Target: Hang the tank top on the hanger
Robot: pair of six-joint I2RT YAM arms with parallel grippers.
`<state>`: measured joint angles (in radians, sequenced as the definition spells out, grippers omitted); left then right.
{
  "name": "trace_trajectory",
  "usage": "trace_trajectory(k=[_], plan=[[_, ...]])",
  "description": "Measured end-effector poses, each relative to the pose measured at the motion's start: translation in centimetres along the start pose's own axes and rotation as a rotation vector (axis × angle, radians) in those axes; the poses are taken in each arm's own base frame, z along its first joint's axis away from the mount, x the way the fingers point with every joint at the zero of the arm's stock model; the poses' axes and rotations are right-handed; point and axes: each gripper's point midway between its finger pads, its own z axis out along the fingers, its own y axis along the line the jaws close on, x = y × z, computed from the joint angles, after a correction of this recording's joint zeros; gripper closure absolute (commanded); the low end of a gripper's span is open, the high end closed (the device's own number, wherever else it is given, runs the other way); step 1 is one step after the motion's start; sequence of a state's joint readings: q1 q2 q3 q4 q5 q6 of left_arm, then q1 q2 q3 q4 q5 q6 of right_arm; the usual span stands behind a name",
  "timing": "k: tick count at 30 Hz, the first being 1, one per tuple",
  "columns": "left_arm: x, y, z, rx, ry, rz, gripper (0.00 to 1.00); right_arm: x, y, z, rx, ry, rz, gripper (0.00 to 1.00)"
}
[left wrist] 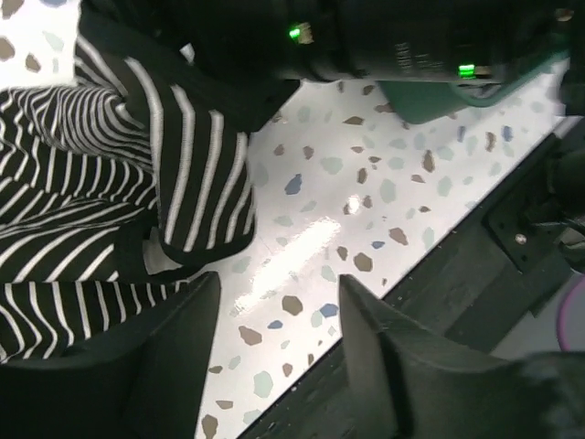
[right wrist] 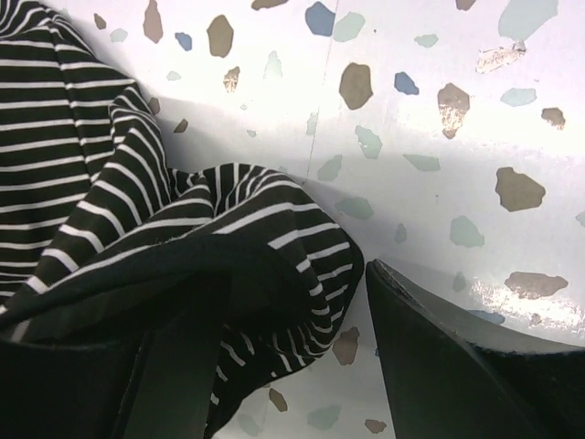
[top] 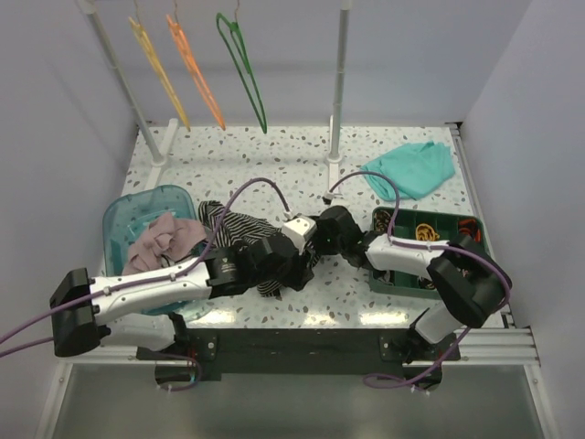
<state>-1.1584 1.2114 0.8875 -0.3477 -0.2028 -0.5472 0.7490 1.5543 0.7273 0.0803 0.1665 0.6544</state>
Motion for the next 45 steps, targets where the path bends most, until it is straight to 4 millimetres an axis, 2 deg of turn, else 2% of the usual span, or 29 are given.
trace_trajectory(k=[3, 5, 7, 8, 10, 11, 13, 14, 17, 20, 22, 25, 28, 30, 32, 34, 36, 39, 42, 45], plan=[[1.0, 1.2, 1.5, -0.057, 0.012, -0.022, 0.33, 0.0, 0.0, -0.1, 0.002, 0.001, 0.0, 0.46], [0.8, 2.2, 2.6, -0.097, 0.002, -0.054, 0.35, -0.1, 0.0, -0.3, 0.001, -0.001, 0.002, 0.51], [0.0, 3.8, 3.8, -0.146, -0.027, -0.103, 0.39, 0.1, -0.2, -0.5, 0.003, -0.003, 0.003, 0.6], [-0.4, 4.8, 4.2, -0.175, -0.042, -0.127, 0.47, 0.2, -0.4, -0.7, 0.004, -0.003, 0.007, 0.65], [-1.2, 6.4, 4.9, -0.218, -0.077, -0.172, 0.57, 0.4, -0.6, -1.0, 0.007, -0.003, 0.009, 0.76], [-1.6, 7.2, 5.0, -0.239, -0.096, -0.19, 0.73, 0.5, -0.7, -1.1, 0.008, -0.002, 0.007, 0.87], [-2.3, 8.4, 5.3, -0.268, -0.124, -0.214, 0.91, 0.7, -1.0, -1.3, 0.013, -0.001, 0.006, 0.98], [-2.7, 8.8, 5.4, -0.276, -0.137, -0.217, 1.0, 0.7, -1.1, -1.4, 0.019, -0.001, 0.005, 1.0], [-3.3, 9.3, 5.4, -0.287, -0.15, -0.216, 1.0, 0.4, -1.5, -2.1, 0.038, -0.006, -0.008, 1.0], [-4.4, 9.1, 4.9, -0.282, -0.162, -0.189, 1.0, -0.6, -1.8, -3.7, 0.051, -0.03, -0.03, 1.0], [-6.1, 8.5, 3.9, -0.269, -0.178, -0.162, 1.0, -2.5, -1.3, -5.6, 0.049, -0.073, -0.047, 1.0], [-11.2, 6.7, 0.9, -0.222, -0.264, -0.124, 1.0, -7.8, 0.5, -9.9, 0.02, -0.204, -0.07, 1.0], [-17.5, 4.5, -4.2, -0.156, -0.402, -0.101, 1.0, -14.4, 2.9, -15.8, -0.025, -0.38, -0.082, 1.0], [-20.8, 3.3, -8.1, -0.12, -0.488, -0.093, 1.0, -17.9, 4.0, -19.8, -0.052, -0.478, -0.089, 1.0], [-23.3, 2.5, -11.7, -0.092, -0.563, -0.094, 1.0, -21.2, 5.2, -24.0, -0.085, -0.573, -0.094, 1.0], [-25.2, 2.0, -15.3, -0.072, -0.628, -0.098, 1.0, -23.6, 5.9, -27.5, -0.105, -0.645, -0.106, 1.0], [-26.4, 1.9, -18.0, -0.071, -0.668, -0.105, 1.0, -25.1, 6.4, -30.0, -0.116, -0.685, -0.118, 1.0], [-26.6, 2.5, -19.8, -0.102, -0.687, -0.115, 1.0, -26.6, 7.1, -32.3, -0.133, -0.721, -0.138, 1.0], [-25.1, 3.5, -19.0, -0.141, -0.645, -0.112, 0.98, -26.4, 7.3, -32.3, -0.141, -0.702, -0.162, 1.0], [-21.6, 4.9, -16.0, -0.182, -0.553, -0.1, 0.9, -24.9, 6.7, -30.2, -0.117, -0.646, -0.184, 1.0]])
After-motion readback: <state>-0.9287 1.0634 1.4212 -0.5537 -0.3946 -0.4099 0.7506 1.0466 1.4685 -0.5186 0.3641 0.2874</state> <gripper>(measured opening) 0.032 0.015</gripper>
